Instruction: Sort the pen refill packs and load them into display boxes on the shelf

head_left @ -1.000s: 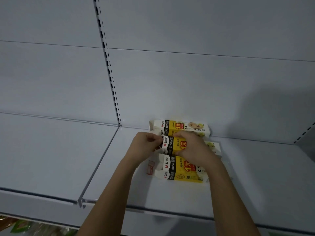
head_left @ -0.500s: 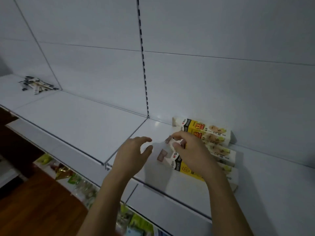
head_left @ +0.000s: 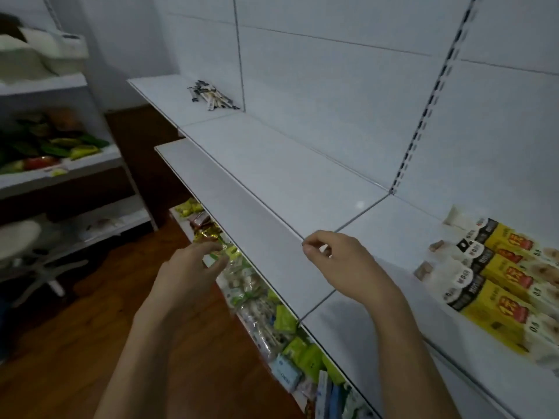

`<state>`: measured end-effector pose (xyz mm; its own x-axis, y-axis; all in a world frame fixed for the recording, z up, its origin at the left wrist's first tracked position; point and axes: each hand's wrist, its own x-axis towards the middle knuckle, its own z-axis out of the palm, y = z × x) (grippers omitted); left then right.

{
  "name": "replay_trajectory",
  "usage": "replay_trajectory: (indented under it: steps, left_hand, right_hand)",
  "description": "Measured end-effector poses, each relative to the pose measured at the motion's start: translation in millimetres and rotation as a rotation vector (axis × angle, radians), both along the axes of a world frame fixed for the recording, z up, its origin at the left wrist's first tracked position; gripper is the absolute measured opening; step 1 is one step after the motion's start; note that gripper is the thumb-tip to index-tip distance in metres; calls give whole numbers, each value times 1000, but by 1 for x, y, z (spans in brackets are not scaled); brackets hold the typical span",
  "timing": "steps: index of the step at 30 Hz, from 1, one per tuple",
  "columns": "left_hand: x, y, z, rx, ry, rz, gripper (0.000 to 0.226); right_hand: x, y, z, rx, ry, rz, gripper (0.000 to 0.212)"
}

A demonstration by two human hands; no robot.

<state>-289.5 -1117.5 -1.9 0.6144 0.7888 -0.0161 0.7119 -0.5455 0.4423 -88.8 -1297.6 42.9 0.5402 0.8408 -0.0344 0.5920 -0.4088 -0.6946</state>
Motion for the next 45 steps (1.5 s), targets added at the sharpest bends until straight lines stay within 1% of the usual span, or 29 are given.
replay_trajectory:
  steps: [4, 8, 10, 12, 17, 20, 22, 24, 27, 30, 32, 35, 37, 40, 42, 45]
  left_hand:
    - [-56, 65, -27, -161, 109, 83, 40]
    - [-109, 127, -49, -258, 150, 175, 42]
    - [-131, 153, -47, -337, 189, 201, 45]
    - [-146, 180, -43, -377, 198, 214, 46]
    - [-151, 245, -45, -387, 147, 253, 45]
    - [-134, 288, -53, -481, 210, 189, 48]
    - [-119, 321, -54, -522, 241, 175, 50]
    - [-109, 357, -48, -510, 242, 206, 51]
    - [-106, 414, -27, -449, 216, 282, 51]
    - [-103, 472, -11, -306, 81, 356, 46]
    - [-97, 502, -7, -264, 24, 375, 43]
    - [-89, 542, -11, -374, 59, 301, 46]
    - [-86, 576, -16, -415, 88, 287, 49]
    - [-82, 640, -23, -419, 91, 298, 47]
    - [-77, 685, -30, -408, 60, 288, 45]
    - [-68, 751, -37, -383, 36, 225, 43]
  right_hand:
    - [-34, 77, -17, -169, 12, 159, 19]
    - [-70, 151, -35, -312, 25, 243, 26]
    - [-82, 184, -39, -349, 30, 279, 27]
    - [-89, 215, -38, -342, 49, 289, 25]
    - [-93, 296, -53, -292, 84, 277, 21]
    - [-85, 348, -72, -382, 120, 349, 27]
    - [-74, 394, -79, -429, 106, 388, 33]
    - [-63, 446, -79, -411, 103, 414, 36]
    - [-53, 515, -63, -344, 110, 461, 35]
    - [-41, 577, -50, -267, 106, 484, 35]
    - [-35, 611, -46, -252, 83, 486, 35]
    - [-31, 657, -49, -330, 109, 548, 37]
    - [-28, 692, -49, -369, 95, 571, 38]
    - [-21, 749, -50, -341, 92, 527, 36]
    - [-17, 786, -52, -329, 80, 497, 35]
    - [-17, 839, -58, -374, 69, 465, 37]
